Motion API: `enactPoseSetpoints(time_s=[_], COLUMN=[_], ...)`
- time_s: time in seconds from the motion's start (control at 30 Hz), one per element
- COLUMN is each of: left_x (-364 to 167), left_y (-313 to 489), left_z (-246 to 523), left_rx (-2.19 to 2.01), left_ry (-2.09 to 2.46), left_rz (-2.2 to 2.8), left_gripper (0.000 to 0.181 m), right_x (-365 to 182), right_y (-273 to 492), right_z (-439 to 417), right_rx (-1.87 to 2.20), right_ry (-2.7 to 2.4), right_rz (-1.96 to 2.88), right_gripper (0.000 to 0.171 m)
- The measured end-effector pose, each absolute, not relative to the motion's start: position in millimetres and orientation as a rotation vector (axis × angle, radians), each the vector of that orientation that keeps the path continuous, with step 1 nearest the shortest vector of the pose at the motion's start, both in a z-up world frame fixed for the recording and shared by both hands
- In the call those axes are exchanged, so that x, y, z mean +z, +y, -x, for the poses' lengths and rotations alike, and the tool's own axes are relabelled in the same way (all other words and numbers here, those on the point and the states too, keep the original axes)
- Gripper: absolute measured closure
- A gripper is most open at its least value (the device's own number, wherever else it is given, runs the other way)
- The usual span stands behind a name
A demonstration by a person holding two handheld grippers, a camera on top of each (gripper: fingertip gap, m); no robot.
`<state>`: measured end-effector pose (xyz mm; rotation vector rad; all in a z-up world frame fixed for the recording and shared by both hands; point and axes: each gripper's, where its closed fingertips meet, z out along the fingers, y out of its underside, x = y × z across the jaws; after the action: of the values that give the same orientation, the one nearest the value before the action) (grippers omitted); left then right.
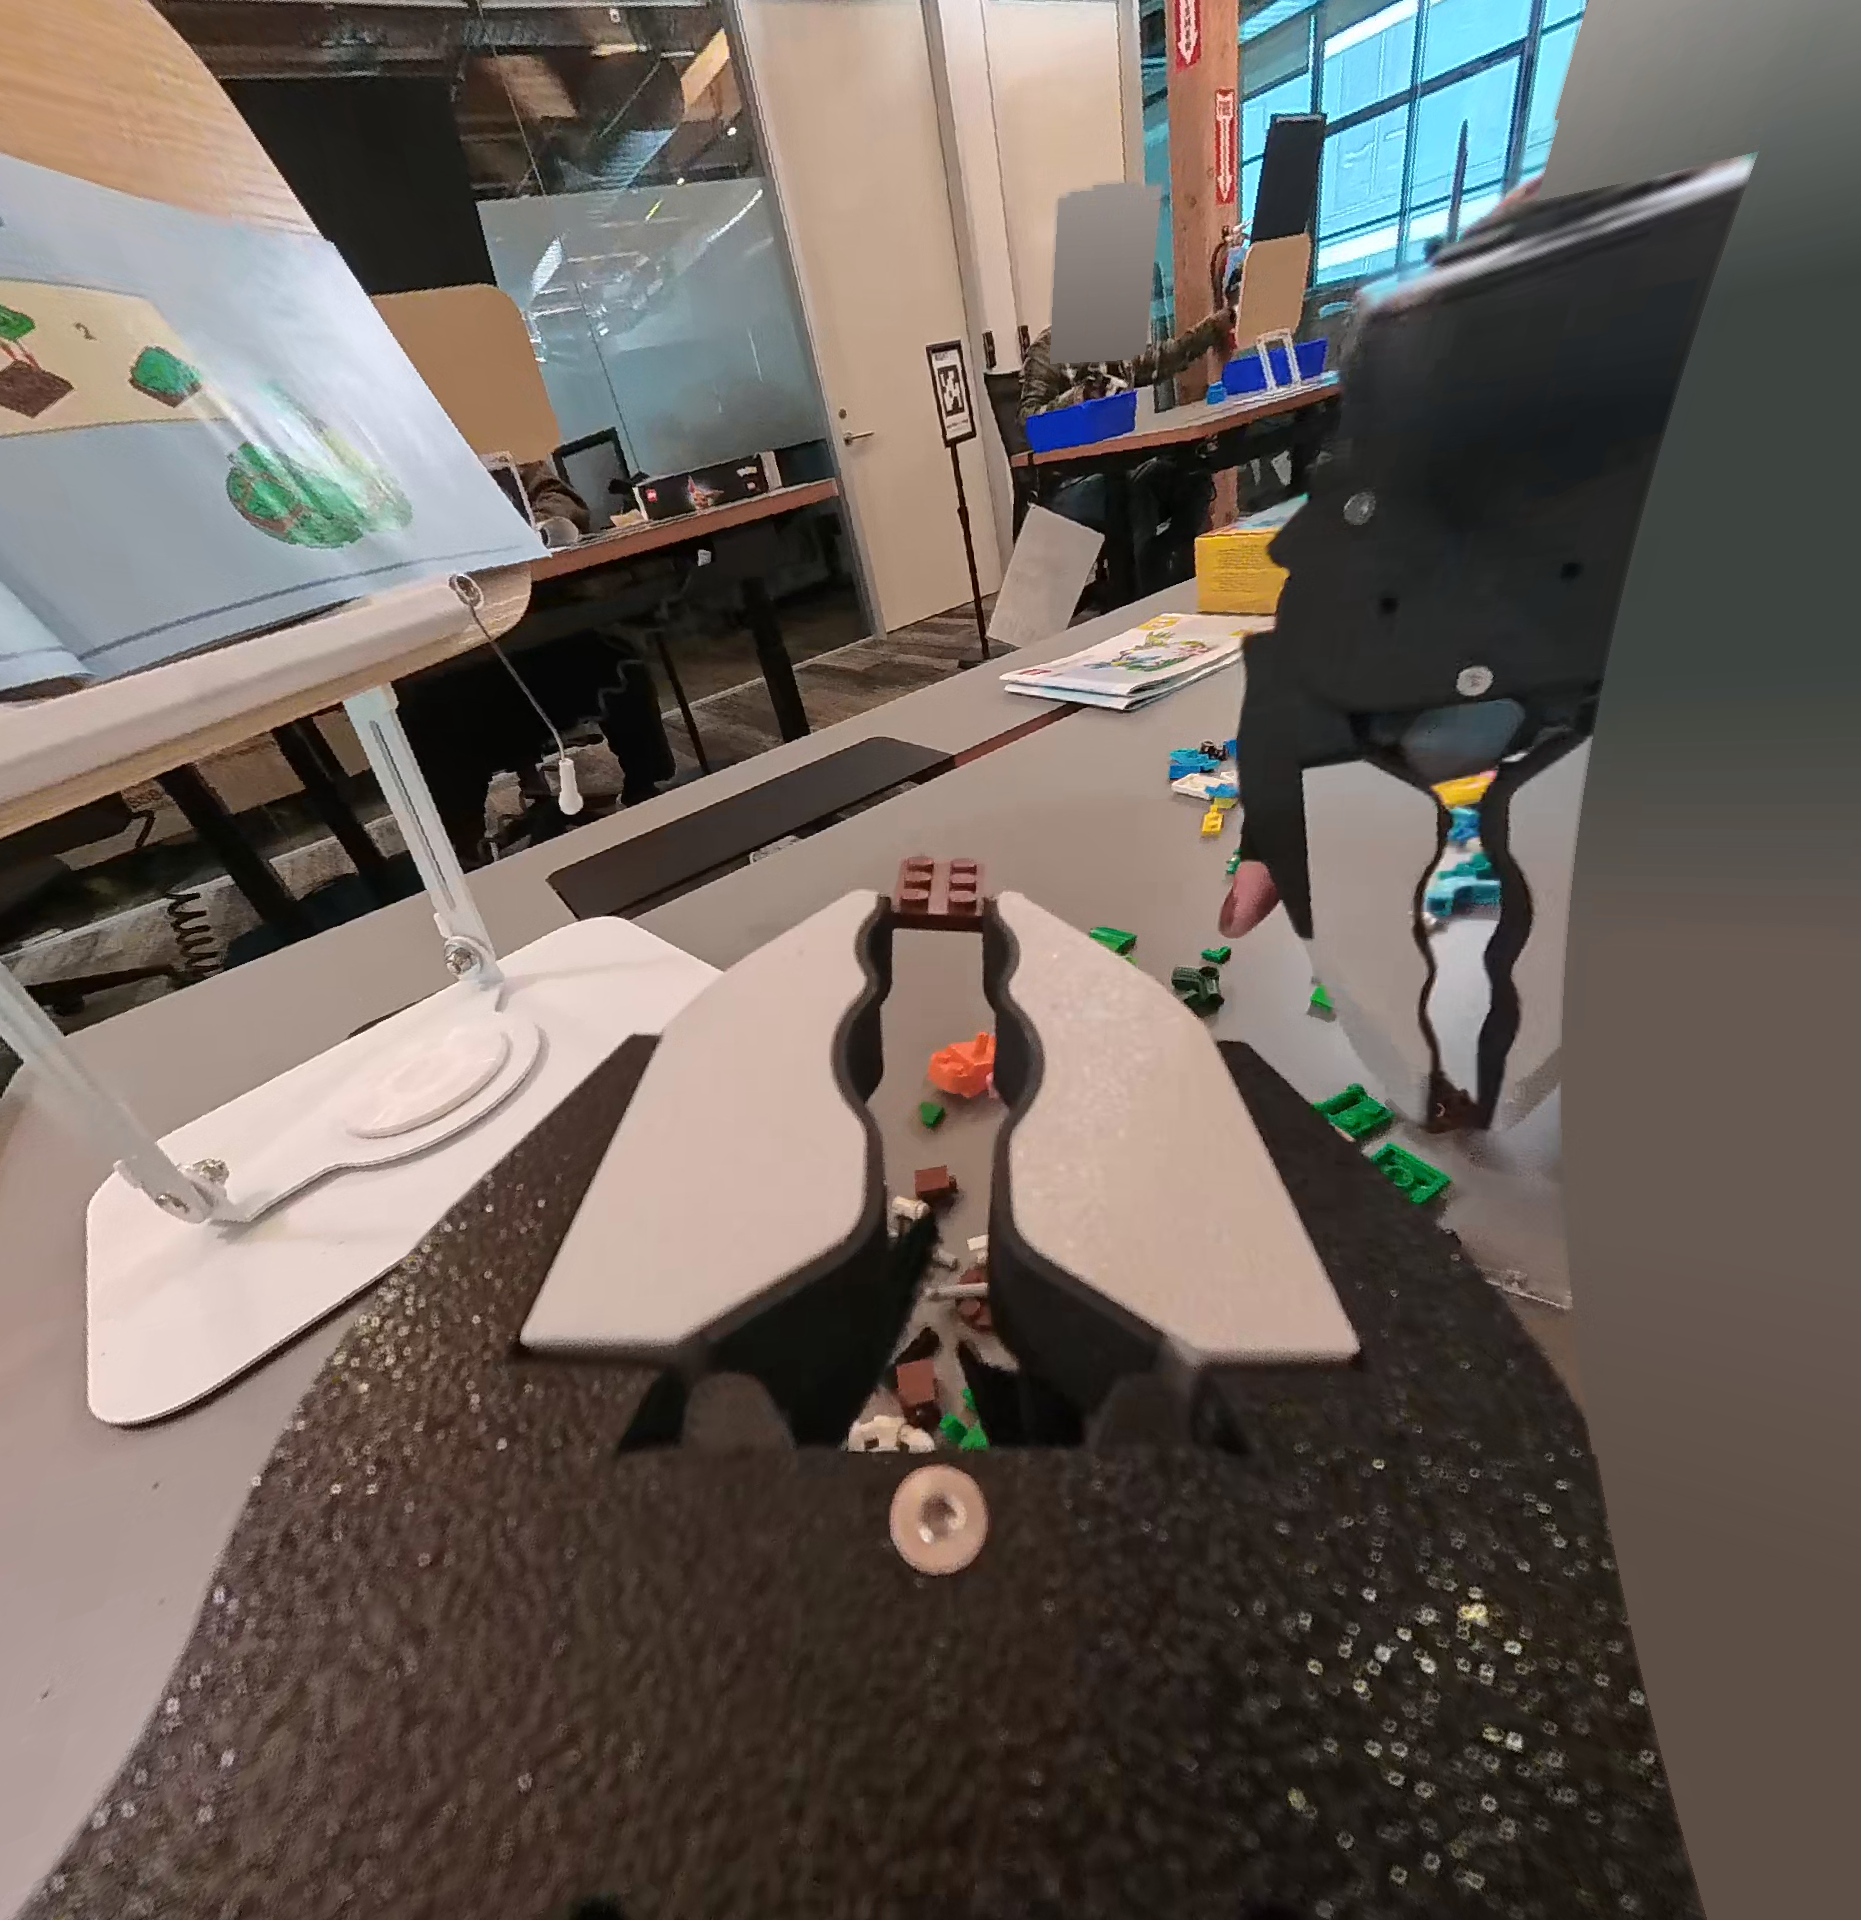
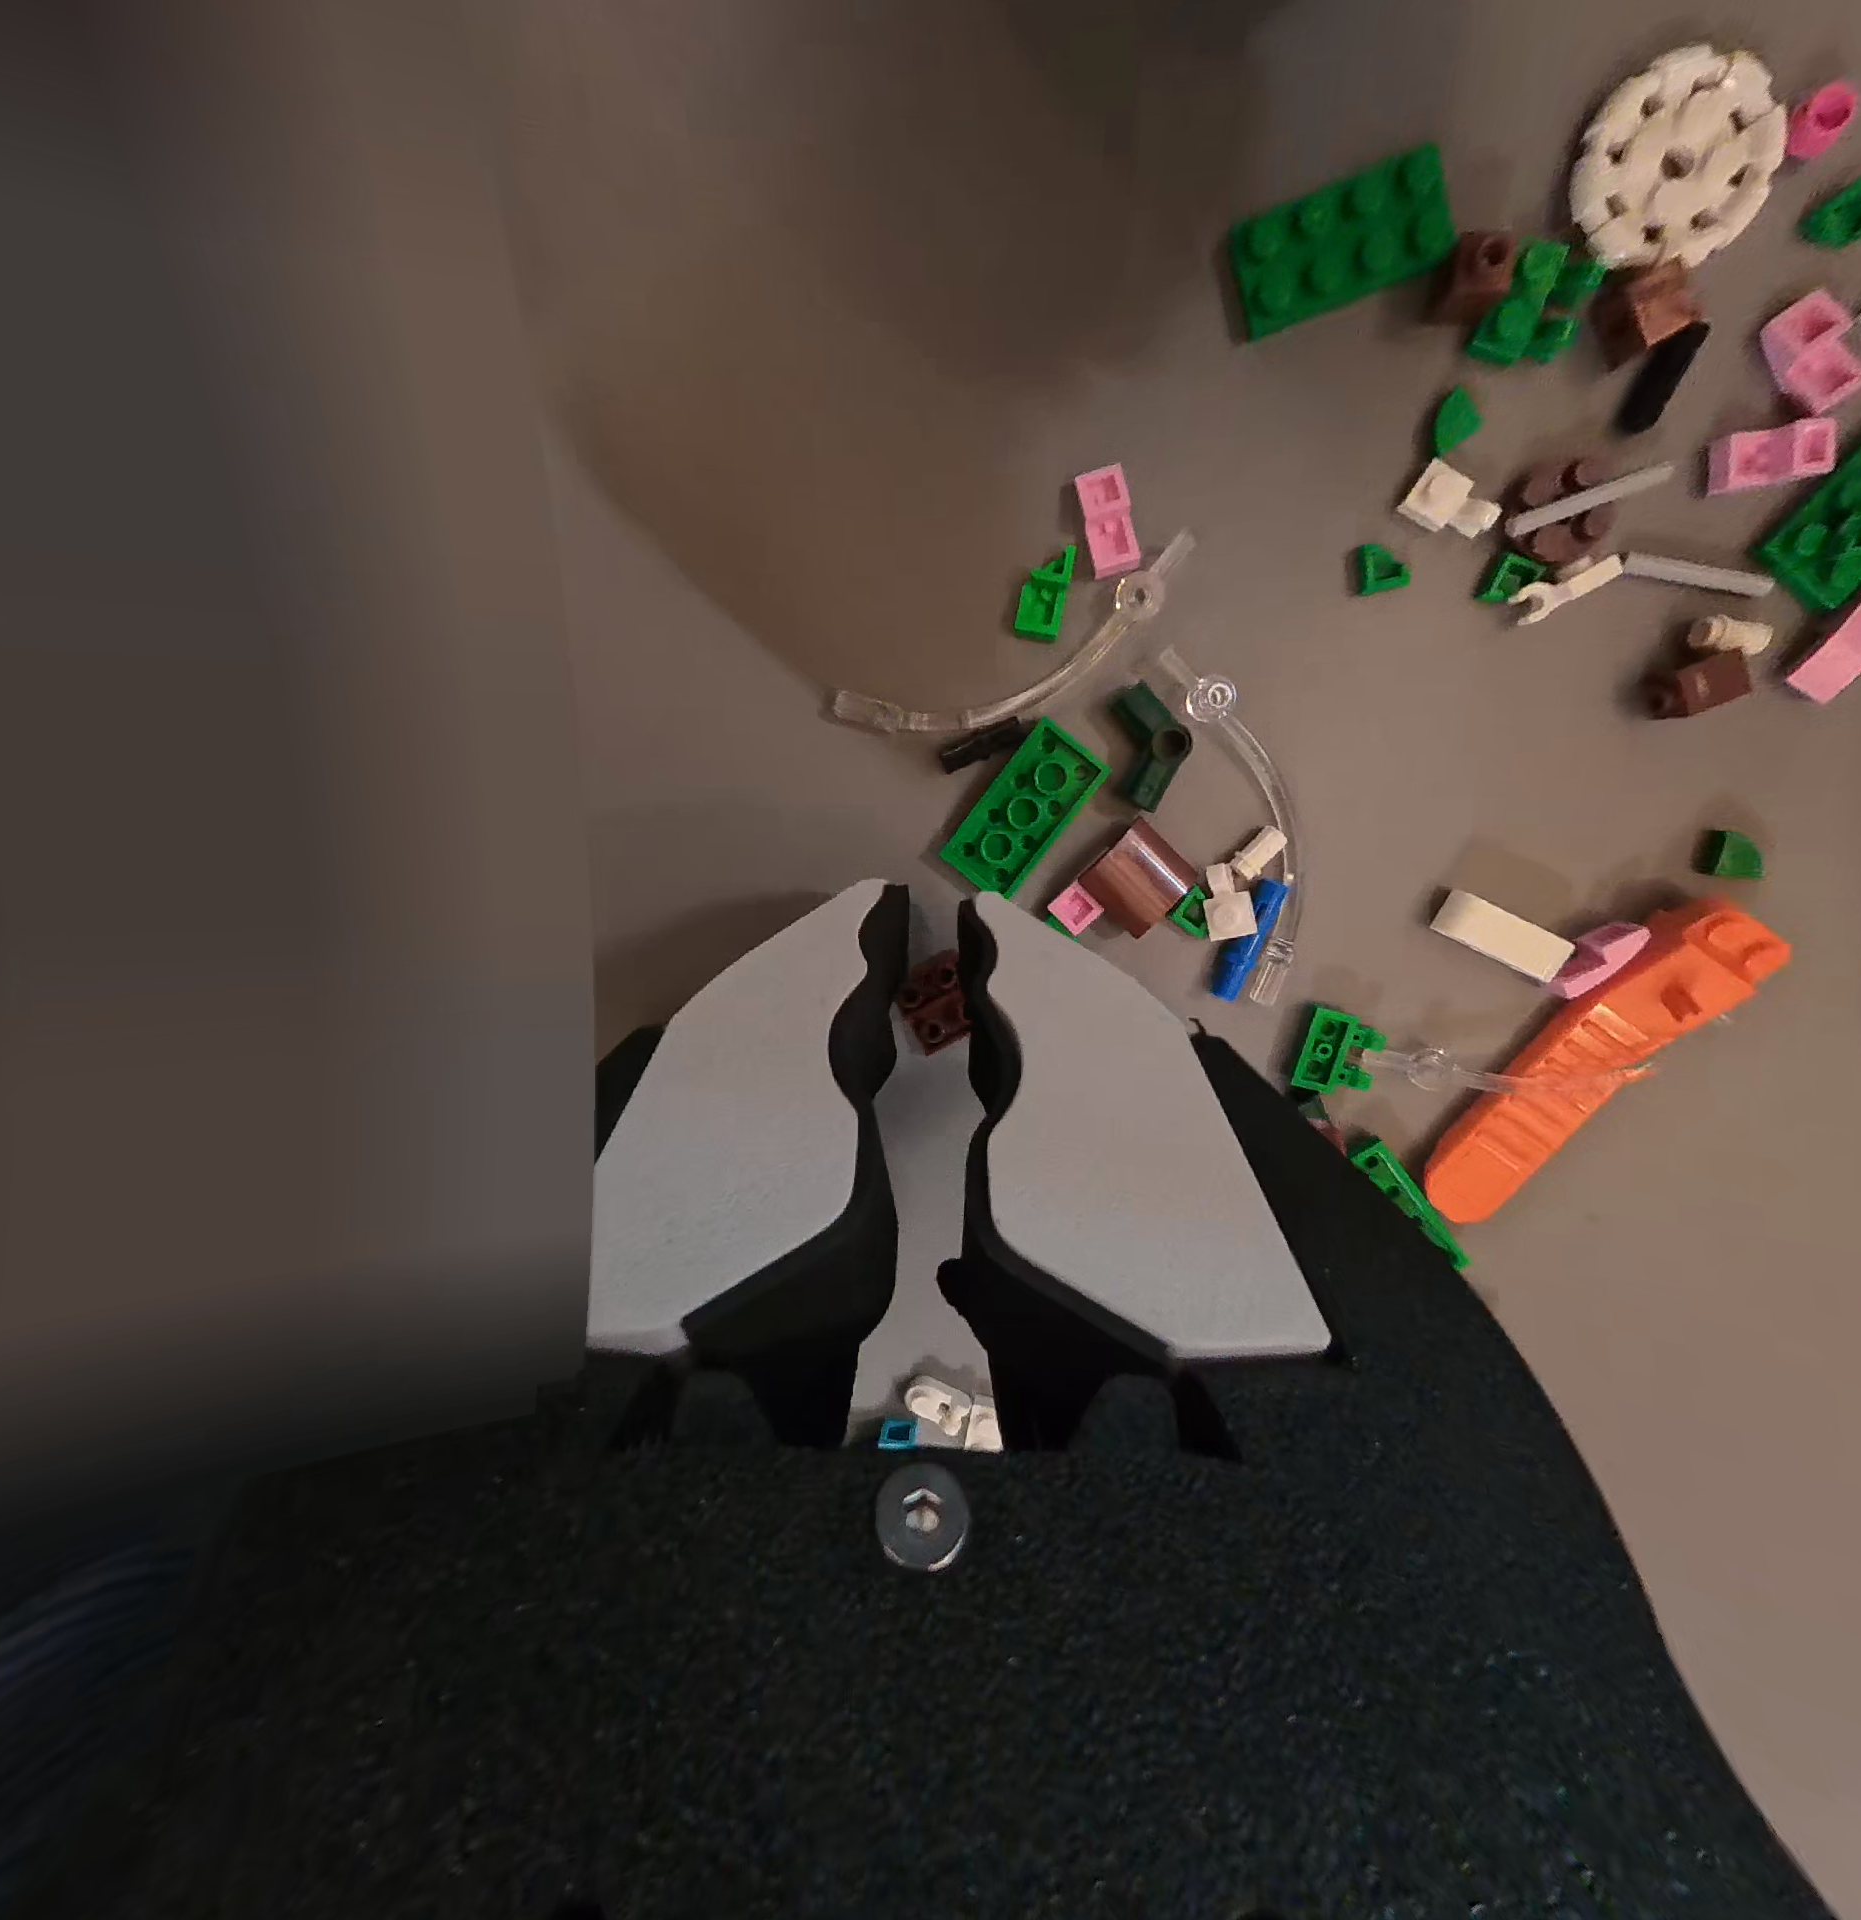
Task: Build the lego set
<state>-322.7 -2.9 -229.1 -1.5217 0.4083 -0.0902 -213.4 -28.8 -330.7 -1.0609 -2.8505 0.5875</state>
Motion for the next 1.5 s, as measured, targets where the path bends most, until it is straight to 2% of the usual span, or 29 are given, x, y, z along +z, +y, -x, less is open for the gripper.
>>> enactPoseSetpoints(time_s=[0.33, 0.9, 1.5], left_x=[-231.9, -236.1, -238.7], left_y=[-2.4, -1.8, -1.5], left_z=[318.5, 313.7, 311.4], left_rx=[-0.063, -0.066, -0.071], left_ry=[0.446, 0.476, 0.493], left_rz=[1.524, 1.538, 1.545], left_gripper=[0.165, 0.165, 0.165], right_x=[-342.9, -333.0, -343.3], right_y=[-22.4, 5.5, 6.3], right_z=[202.1, 211.7, 211.3], right_rx=[0.556, 0.574, 0.643], right_ry=[-2.917, -2.765, -2.786], right_rz=[1.204, 1.223, 1.277], right_gripper=[0.170, 0.164, 0.170])
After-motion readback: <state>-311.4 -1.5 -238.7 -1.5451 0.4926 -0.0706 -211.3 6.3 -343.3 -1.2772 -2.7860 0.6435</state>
